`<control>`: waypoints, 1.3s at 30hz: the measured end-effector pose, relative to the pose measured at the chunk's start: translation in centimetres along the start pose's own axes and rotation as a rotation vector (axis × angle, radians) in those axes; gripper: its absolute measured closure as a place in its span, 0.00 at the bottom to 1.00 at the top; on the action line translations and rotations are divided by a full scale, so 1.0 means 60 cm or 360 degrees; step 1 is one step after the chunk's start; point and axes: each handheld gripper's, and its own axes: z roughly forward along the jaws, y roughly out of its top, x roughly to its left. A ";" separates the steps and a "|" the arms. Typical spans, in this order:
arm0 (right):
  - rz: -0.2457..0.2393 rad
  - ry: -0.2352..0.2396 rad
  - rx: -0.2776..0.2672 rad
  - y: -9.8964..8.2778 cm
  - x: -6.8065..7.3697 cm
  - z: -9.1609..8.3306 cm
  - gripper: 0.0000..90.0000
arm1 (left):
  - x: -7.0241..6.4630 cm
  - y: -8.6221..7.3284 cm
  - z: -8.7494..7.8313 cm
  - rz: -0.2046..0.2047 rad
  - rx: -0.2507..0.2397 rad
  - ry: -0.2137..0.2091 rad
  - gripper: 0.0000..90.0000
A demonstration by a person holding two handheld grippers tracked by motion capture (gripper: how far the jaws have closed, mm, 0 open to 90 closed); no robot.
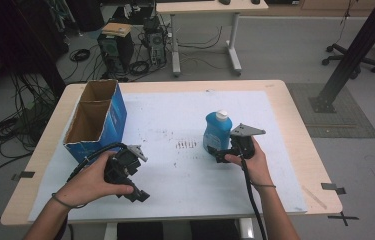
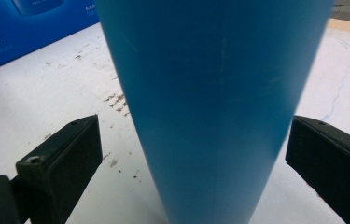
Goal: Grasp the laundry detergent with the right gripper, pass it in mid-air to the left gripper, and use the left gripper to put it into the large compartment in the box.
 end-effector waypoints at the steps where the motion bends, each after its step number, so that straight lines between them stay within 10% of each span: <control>1: 0.0000 0.0000 0.0000 0.000 0.000 0.000 0.06 | 0.000 0.001 -0.001 -0.0001 -0.0002 -0.0002 0.05; 39: -0.0046 -0.0041 -0.0070 0.002 -0.001 0.000 0.22 | -0.001 0.005 -0.005 0.0005 0.0001 0.0003 0.05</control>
